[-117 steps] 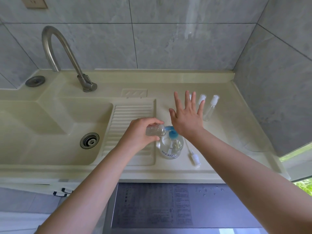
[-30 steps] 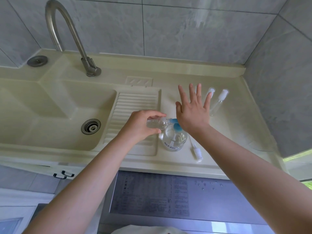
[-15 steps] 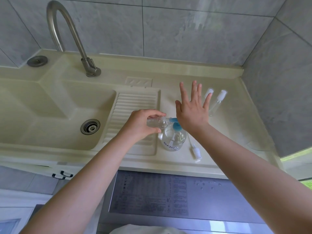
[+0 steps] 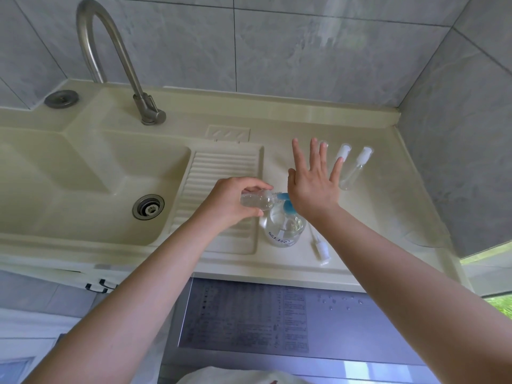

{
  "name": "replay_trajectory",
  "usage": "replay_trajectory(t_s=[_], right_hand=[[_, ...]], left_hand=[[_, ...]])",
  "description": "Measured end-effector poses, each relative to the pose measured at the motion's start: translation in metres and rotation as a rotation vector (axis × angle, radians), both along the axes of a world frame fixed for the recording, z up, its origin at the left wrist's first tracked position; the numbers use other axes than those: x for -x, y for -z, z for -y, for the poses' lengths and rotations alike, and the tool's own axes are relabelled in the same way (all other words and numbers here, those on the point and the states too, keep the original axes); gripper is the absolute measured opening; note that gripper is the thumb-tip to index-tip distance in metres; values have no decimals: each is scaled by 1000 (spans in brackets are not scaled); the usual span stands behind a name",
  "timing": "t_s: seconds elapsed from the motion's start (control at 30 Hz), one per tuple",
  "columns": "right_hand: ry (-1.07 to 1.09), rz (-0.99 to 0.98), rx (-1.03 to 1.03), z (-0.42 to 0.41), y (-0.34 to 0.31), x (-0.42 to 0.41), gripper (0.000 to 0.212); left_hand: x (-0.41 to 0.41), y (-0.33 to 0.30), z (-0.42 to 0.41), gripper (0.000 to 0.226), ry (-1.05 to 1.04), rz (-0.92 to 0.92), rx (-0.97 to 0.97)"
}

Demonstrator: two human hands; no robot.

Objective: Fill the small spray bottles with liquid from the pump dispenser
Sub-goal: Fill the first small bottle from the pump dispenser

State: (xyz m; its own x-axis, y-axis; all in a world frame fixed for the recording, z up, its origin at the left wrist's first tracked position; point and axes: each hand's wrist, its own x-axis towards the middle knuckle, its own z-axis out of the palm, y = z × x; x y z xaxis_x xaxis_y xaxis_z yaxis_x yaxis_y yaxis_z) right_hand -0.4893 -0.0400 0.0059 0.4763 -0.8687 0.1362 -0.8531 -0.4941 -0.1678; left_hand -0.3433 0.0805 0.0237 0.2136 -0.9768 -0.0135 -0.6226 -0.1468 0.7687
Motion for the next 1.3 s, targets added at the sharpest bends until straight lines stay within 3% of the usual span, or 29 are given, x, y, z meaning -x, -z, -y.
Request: replay_trajectory(t_s=[1.3], right_hand=[[-42,-103,-79,1,3,4,59]], left_hand=[[2,1,-1,57,-16,0,-27]])
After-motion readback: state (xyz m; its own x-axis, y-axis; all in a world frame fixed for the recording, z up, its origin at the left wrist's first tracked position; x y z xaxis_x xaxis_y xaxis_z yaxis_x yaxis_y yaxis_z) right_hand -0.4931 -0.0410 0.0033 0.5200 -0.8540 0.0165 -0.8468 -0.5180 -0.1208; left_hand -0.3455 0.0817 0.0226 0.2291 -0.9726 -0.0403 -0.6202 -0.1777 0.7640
